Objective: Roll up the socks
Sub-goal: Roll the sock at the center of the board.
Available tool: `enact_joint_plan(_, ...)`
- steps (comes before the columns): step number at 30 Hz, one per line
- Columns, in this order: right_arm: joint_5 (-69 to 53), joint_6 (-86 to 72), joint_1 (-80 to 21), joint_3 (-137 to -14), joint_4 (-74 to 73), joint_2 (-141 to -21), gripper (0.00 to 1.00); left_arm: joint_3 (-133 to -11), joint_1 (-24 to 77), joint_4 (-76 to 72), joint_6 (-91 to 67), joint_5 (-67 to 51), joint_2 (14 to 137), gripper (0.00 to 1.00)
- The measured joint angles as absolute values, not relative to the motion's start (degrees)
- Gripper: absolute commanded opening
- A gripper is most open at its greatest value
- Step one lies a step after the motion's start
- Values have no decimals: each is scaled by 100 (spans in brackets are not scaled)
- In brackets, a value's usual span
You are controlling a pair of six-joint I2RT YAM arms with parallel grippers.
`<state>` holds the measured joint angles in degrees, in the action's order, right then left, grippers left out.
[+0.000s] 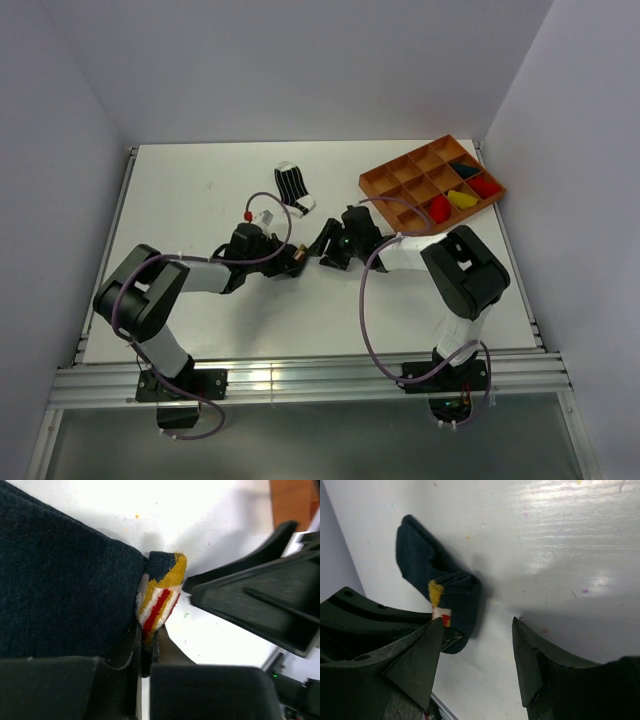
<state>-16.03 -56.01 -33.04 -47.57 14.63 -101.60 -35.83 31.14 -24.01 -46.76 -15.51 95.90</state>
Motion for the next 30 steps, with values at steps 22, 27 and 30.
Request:
enact_joint_plan(22,-1632,-5448,-3470,-5649,840,-10853,13,-3280,3033,-3409,-5494,-2187,9979,10)
enact_joint_plan(27,-1664,-5319,-3474,-5833,622,-10923,0,-3280,3022,-3426,-5489,-2196,9996,31)
enact_joint_plan(30,-1588,-5196,-3492,-5977,336,-10923,0,-3280,3035,-3280,-5433,-2102,9878,46)
